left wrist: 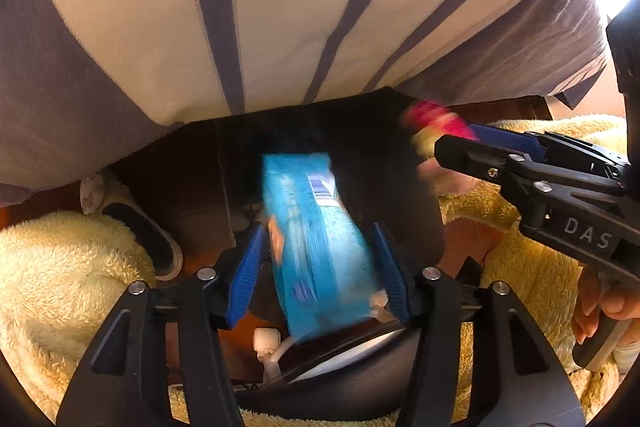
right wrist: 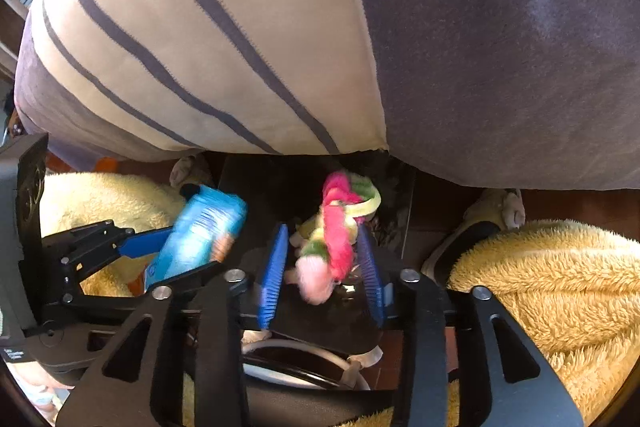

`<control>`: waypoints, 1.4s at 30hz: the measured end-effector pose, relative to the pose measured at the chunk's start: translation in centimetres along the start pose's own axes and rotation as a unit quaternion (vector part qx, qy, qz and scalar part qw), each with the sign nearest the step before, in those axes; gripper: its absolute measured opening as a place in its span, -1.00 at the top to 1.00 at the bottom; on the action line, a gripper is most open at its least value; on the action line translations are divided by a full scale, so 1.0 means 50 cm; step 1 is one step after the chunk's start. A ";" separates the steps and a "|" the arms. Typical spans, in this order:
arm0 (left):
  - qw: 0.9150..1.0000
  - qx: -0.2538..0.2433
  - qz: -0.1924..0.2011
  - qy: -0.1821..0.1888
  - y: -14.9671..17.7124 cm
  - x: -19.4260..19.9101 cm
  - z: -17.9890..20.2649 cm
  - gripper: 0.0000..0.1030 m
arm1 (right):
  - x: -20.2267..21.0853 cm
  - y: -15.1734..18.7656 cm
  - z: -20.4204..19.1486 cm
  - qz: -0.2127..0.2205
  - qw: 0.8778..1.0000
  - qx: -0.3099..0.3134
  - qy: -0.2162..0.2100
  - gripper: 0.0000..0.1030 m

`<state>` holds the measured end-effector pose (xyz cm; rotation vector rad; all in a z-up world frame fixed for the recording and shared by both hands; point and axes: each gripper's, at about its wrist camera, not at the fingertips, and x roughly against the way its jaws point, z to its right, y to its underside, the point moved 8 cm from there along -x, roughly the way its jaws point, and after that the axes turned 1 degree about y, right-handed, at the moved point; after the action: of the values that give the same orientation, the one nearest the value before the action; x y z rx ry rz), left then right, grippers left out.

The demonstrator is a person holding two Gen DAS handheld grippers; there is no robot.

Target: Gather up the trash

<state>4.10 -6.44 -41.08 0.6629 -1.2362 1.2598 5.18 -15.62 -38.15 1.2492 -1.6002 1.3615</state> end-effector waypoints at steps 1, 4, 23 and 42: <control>1.000 0.001 0.000 -0.001 0.000 0.000 -0.001 -0.13 | 0.001 -0.002 0.003 0.001 1.000 -0.003 0.002 0.05; 1.000 0.004 0.003 -0.010 -0.003 0.007 -0.005 -0.21 | 0.010 -0.007 0.012 0.008 1.000 -0.012 0.005 0.04; 0.988 -0.003 0.145 -0.054 -0.071 0.215 -0.001 -0.85 | 0.210 -0.073 0.071 0.136 0.987 -0.028 0.078 -0.93; 0.902 -0.065 0.419 -0.084 -0.157 0.703 0.113 -0.85 | 0.681 -0.177 -0.031 0.411 0.905 0.033 0.103 -0.93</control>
<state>4.50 -1.83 -4.93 0.1112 -1.8316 1.8135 3.07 -21.98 -3.57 0.4022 -2.0258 1.9730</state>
